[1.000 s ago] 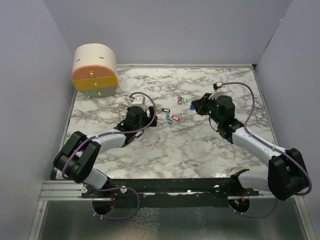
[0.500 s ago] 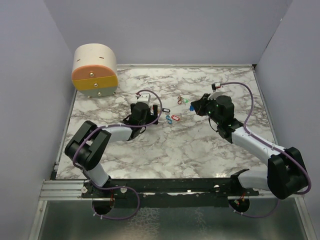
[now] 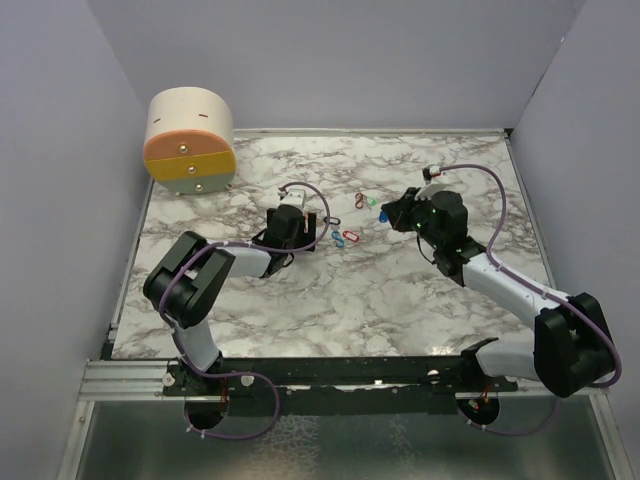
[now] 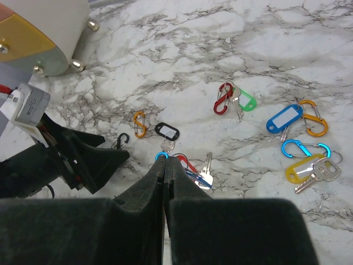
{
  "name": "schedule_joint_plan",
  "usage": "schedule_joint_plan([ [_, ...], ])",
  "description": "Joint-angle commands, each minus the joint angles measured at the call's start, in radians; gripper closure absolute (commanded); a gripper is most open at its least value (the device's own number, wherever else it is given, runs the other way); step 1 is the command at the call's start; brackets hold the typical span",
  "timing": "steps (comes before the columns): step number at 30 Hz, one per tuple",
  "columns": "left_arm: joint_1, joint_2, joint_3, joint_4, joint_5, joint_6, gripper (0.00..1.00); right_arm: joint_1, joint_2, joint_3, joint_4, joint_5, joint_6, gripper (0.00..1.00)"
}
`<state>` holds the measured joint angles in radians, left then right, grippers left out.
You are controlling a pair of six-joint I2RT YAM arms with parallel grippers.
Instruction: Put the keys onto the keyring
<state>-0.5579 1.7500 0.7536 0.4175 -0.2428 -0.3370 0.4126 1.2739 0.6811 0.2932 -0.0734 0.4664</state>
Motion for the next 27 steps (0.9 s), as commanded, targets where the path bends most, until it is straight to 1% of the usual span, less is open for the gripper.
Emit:
schedule_joint_plan([
  [1, 0.004, 0.035, 0.032, 0.009, -0.027, 0.016, 0.24, 0.002, 0.011, 0.009, 0.014, -0.013, -0.006, 0.99],
  [4, 0.004, 0.045, 0.035, 0.01, -0.029, 0.015, 0.26, 0.002, 0.013, 0.009, 0.015, -0.012, -0.007, 0.99],
  [7, 0.004, 0.053, 0.037, 0.01, -0.029, 0.017, 0.36, 0.002, 0.019, 0.012, 0.018, -0.014, -0.006, 0.99],
  [8, 0.004, 0.055, 0.036, 0.01, -0.029, 0.018, 0.37, 0.002, 0.02, 0.012, 0.018, -0.015, -0.007, 0.99],
  [15, 0.003, 0.054, 0.011, 0.013, -0.033, 0.02, 0.43, 0.002, 0.03, 0.013, 0.024, -0.017, -0.005, 0.99],
  [18, 0.0, 0.053, 0.003, 0.014, -0.043, 0.03, 0.48, 0.002, 0.034, 0.014, 0.026, -0.019, -0.004, 0.99],
  [21, -0.006, 0.048, -0.007, 0.012, -0.063, 0.037, 0.5, 0.002, 0.037, 0.015, 0.029, -0.021, -0.003, 0.99],
  [25, -0.018, 0.048, -0.013, 0.012, -0.097, 0.048, 0.51, 0.002, 0.034, 0.013, 0.028, -0.022, -0.002, 0.99],
  [27, -0.023, 0.047, -0.014, 0.01, -0.107, 0.048, 0.54, 0.002, 0.033, 0.013, 0.027, -0.022, 0.0, 0.99],
])
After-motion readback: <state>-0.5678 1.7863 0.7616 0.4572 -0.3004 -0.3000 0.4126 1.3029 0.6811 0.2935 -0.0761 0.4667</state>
